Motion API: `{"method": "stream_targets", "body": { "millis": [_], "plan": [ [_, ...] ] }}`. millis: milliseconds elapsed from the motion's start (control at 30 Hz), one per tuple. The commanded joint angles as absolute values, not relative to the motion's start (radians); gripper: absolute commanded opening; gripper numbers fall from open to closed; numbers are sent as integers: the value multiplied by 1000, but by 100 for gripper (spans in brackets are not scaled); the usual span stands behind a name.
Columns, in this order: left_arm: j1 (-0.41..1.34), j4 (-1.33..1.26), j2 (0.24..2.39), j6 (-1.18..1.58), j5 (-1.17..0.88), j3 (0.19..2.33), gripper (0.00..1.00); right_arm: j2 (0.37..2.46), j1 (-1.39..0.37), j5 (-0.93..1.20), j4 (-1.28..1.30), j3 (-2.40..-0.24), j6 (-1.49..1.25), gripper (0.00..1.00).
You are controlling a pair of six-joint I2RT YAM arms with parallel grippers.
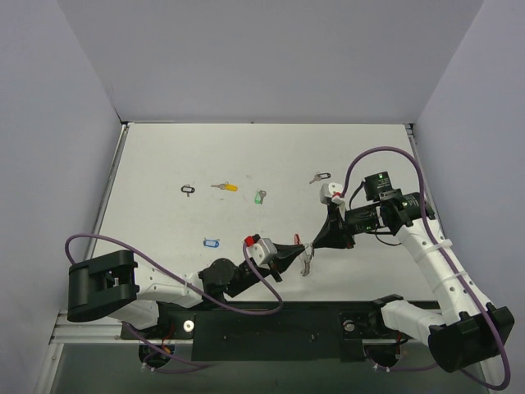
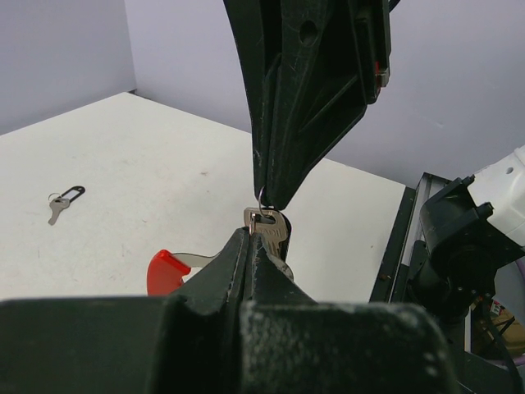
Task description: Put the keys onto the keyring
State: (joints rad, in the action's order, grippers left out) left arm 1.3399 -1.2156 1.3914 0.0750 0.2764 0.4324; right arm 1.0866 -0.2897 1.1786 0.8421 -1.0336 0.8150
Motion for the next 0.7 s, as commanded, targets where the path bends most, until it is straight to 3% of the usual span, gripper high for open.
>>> {"method": "stream_targets", "body": {
  "millis": [0, 667],
  "plan": [
    [1336, -1285, 1382, 89, 276, 465, 0, 1095, -302, 1227, 865, -1040, 835, 0],
    [1336, -1310, 1410, 106, 270, 477, 0, 1097, -305, 1218, 812, -1025, 782, 0]
  ]
}}
